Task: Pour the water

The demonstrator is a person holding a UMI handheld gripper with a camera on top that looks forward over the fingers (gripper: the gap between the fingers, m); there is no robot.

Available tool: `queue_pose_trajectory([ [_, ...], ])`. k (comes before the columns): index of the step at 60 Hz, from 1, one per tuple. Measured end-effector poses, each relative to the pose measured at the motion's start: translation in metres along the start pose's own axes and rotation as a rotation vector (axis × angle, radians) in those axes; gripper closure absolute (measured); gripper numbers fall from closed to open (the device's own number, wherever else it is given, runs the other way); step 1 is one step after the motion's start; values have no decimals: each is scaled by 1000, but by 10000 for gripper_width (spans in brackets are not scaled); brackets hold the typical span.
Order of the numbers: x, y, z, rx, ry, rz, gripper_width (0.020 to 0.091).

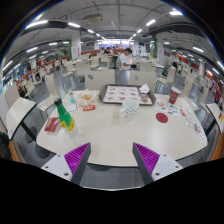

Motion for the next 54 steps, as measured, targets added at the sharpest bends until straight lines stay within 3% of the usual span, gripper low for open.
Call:
queue_pose_trajectory([
  [22, -42, -8, -72, 80, -122, 51, 249],
  [41, -121, -48, -172, 79, -79, 200, 249],
  [54, -181, -70, -203, 34, -63, 226, 256],
])
Point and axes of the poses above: the point between the fingertips, and its own axes, seen from behind it with the camera up: z to the right, y down, x backward, against the way the camera looks, the point moved 8 cm from there along x, backward, against the way the camera looks, and after that the axes turned 14 degrees about -z, right-handed, at the moved point
